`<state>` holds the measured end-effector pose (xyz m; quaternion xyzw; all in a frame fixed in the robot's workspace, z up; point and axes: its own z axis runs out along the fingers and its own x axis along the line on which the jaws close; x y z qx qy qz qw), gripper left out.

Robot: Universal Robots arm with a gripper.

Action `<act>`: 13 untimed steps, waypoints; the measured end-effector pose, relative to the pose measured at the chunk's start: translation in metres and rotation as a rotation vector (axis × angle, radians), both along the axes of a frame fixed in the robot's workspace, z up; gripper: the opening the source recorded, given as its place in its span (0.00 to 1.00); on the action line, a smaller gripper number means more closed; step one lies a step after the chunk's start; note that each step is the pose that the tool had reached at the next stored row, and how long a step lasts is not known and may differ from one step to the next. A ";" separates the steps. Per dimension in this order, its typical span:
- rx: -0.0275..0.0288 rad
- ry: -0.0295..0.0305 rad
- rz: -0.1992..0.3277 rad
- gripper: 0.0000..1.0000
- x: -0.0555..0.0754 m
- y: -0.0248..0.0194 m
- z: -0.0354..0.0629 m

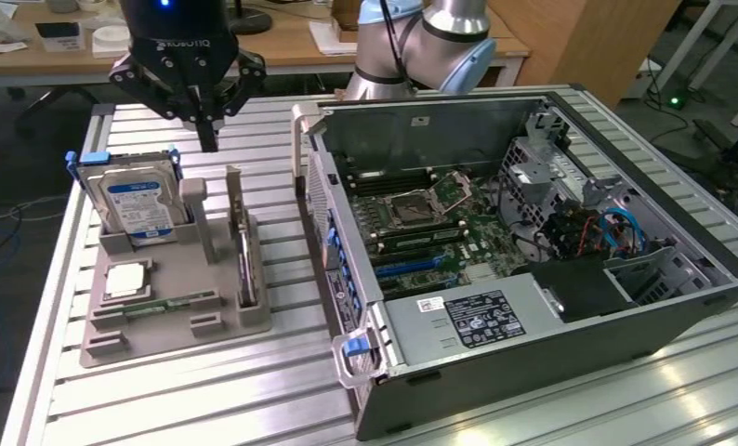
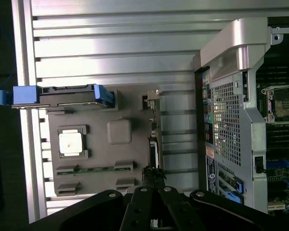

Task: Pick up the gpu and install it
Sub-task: 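Pick up the gpu and move the gpu toward the slot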

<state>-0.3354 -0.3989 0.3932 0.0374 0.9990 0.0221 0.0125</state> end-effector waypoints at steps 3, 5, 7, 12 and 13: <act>0.0000 0.0000 0.000 0.17 0.000 0.0000 0.0000; 0.0000 0.0000 0.000 0.29 0.000 0.0000 0.0000; 0.0000 0.0000 0.000 0.35 0.000 0.0000 0.0000; 0.0000 0.0000 0.000 0.58 0.000 0.0000 0.0000; -0.0001 0.0000 0.000 0.58 0.000 0.0000 0.0000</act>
